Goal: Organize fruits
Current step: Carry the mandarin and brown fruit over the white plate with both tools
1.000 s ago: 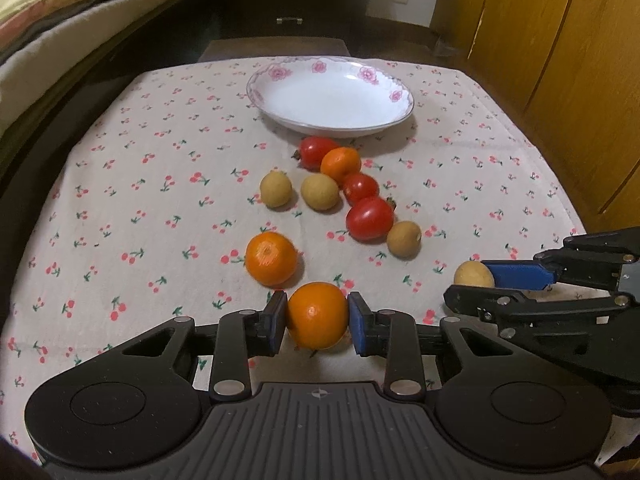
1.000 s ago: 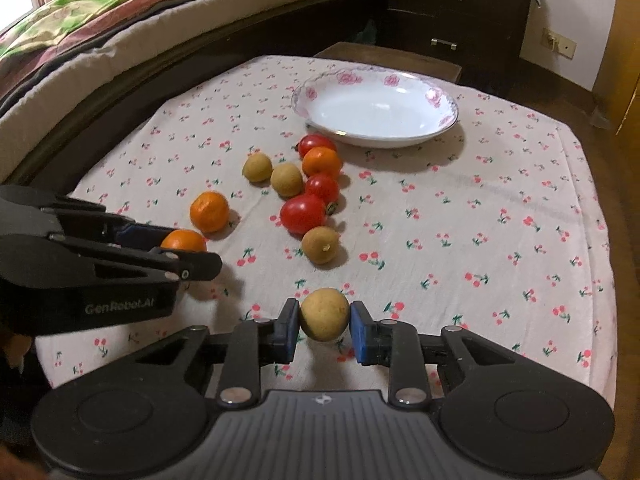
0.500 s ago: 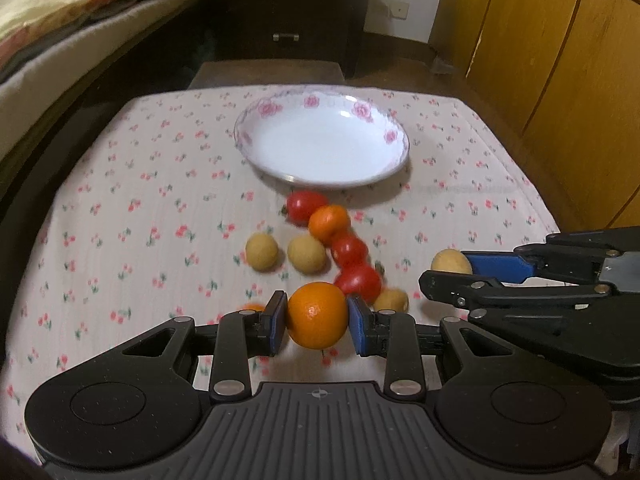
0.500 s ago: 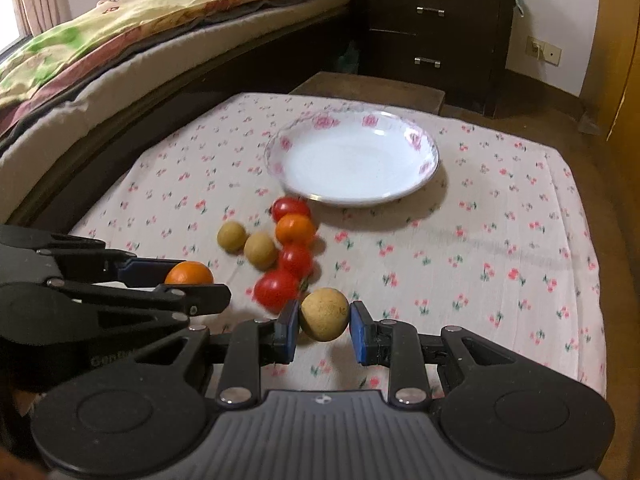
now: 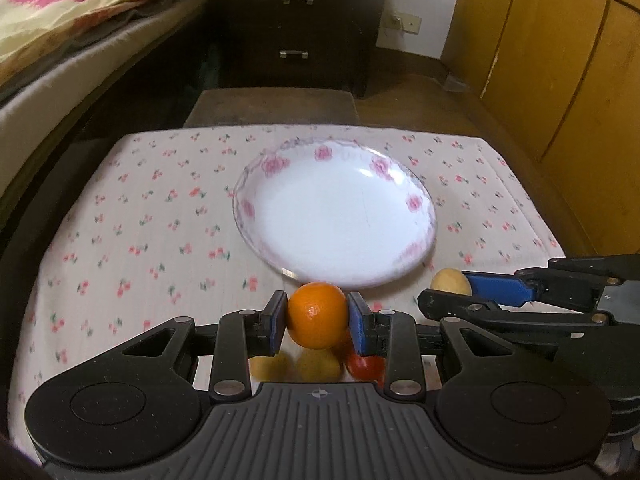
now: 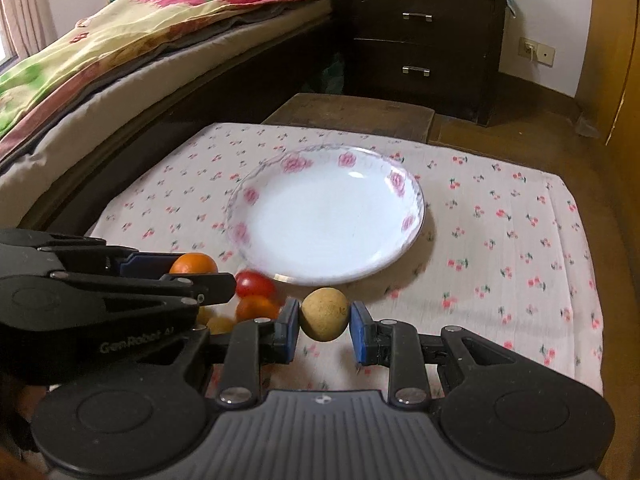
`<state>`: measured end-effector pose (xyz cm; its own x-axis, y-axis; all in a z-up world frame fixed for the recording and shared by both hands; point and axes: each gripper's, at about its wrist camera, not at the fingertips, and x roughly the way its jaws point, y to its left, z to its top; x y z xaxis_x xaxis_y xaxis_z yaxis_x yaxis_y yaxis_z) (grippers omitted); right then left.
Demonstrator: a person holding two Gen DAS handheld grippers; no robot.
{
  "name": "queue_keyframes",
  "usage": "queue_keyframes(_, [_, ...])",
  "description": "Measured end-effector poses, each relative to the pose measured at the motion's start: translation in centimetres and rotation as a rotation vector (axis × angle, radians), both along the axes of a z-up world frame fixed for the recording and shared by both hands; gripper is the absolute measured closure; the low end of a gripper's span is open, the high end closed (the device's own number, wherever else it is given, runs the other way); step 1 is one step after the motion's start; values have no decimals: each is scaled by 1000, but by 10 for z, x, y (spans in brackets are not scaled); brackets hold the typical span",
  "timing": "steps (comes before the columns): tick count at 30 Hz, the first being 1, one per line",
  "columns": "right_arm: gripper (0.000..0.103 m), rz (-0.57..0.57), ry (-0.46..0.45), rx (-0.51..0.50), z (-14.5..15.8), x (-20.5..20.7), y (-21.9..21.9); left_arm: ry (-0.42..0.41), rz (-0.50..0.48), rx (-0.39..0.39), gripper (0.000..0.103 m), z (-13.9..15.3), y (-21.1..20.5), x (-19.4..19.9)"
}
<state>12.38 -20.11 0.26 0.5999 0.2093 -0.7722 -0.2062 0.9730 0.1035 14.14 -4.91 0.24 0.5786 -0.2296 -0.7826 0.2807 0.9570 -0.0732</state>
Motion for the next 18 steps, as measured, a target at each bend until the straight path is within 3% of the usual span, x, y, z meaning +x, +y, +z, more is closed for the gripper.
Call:
queue_keyframes(11, [74,-9,8,12,-13,66,-7,16,30,0,63,-10,-5,56])
queue_keyframes(18, [74,-1,30,-2,-28,87,-10,39,25,15,64,-23,-11,71])
